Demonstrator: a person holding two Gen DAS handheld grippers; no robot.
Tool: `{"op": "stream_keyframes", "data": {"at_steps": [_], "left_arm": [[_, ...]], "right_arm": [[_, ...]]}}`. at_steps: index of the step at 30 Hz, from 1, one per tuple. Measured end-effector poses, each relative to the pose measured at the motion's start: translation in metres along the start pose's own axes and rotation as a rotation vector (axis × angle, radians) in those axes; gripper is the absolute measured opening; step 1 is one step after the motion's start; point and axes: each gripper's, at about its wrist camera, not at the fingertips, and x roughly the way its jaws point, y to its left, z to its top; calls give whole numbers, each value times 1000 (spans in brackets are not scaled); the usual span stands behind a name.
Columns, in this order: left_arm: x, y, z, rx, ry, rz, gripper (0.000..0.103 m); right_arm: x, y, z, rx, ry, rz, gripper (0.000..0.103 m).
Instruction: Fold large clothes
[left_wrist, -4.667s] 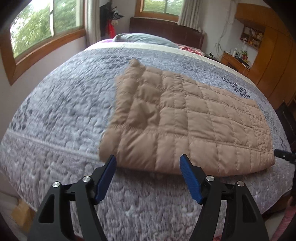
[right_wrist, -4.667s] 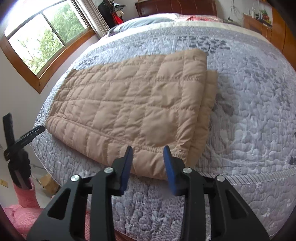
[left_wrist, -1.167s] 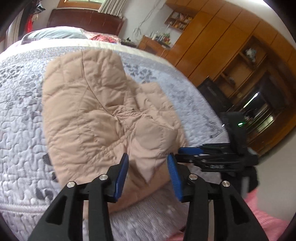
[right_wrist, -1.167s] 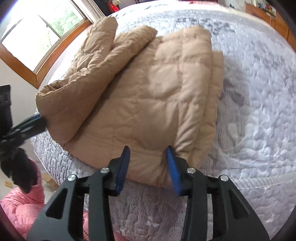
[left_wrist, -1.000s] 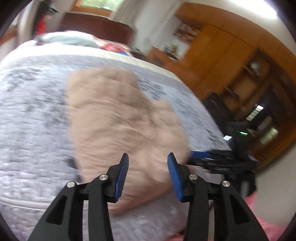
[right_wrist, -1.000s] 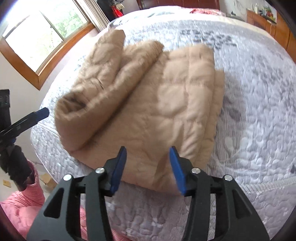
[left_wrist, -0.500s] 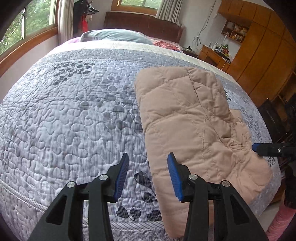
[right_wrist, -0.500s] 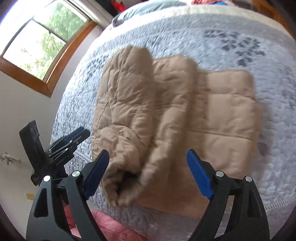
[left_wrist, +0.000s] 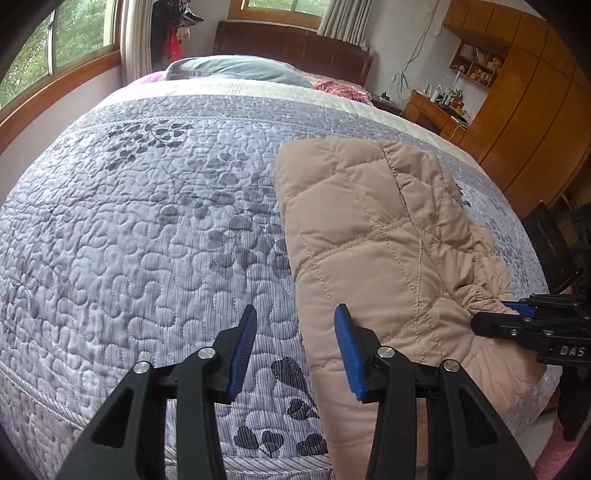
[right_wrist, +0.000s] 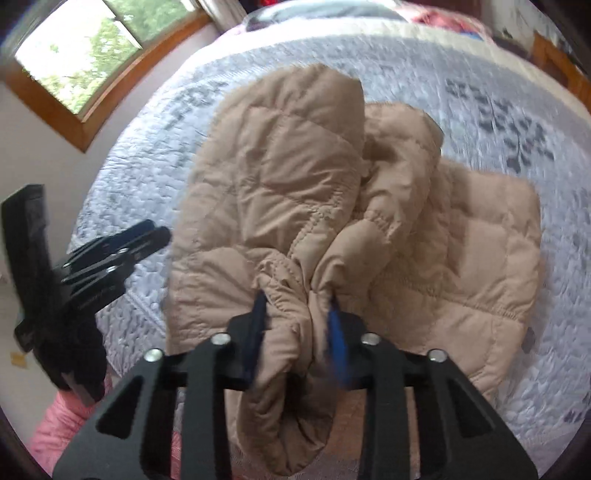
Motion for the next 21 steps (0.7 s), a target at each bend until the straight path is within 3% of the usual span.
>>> {"op": "stream_keyframes", "data": {"at_steps": [6,12,21], "left_arm": [[-22,-13,1,21,-60,-45,45],[-30,-51,-1,115,-84,-103,46],[4,-108,-16,238,-8,-133,46]], "right_arm": [[-66,0,-12,-53,-158,-12,23],[-107,-31,-45,10,-245,-29,23],[-76,-101,-102,187,-205,-13,25]]}}
